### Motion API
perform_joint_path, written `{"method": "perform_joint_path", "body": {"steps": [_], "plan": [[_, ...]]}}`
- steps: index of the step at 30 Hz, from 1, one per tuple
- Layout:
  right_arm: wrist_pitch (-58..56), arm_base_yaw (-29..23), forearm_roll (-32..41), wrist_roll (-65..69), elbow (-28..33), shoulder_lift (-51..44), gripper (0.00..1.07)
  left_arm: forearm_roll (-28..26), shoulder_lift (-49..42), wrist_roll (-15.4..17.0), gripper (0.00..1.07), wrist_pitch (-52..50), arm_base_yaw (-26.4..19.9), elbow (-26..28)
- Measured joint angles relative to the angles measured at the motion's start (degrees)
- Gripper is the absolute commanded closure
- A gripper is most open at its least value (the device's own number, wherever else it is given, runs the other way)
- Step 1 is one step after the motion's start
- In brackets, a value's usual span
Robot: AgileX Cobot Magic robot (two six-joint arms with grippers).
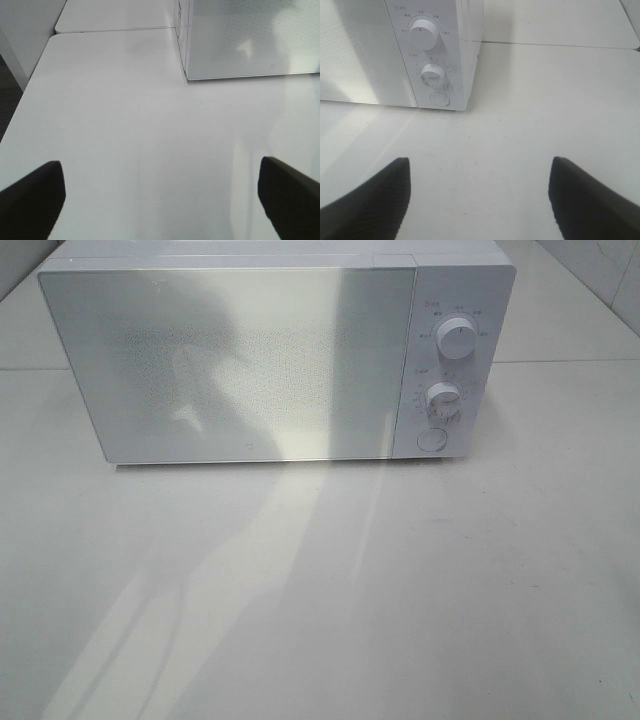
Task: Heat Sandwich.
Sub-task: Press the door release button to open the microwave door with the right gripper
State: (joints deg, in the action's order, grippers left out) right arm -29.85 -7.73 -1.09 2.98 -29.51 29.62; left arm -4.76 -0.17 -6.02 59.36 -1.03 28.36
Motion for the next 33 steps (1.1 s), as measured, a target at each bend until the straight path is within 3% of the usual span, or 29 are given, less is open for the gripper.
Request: {"method": "perform_joint_path", "body": {"steps": [20,33], "plan": [[25.55,0.00,0.00,1.49,0.11,25.73,0.33,0.00,0.00,0.00,0.07,0.00,0.00,0.00],[48.13,0.00,0.23,1.55,1.09,43.26,0.33,0.00,0.00,0.00,0.07,0.00,0.00,0.00]]}}
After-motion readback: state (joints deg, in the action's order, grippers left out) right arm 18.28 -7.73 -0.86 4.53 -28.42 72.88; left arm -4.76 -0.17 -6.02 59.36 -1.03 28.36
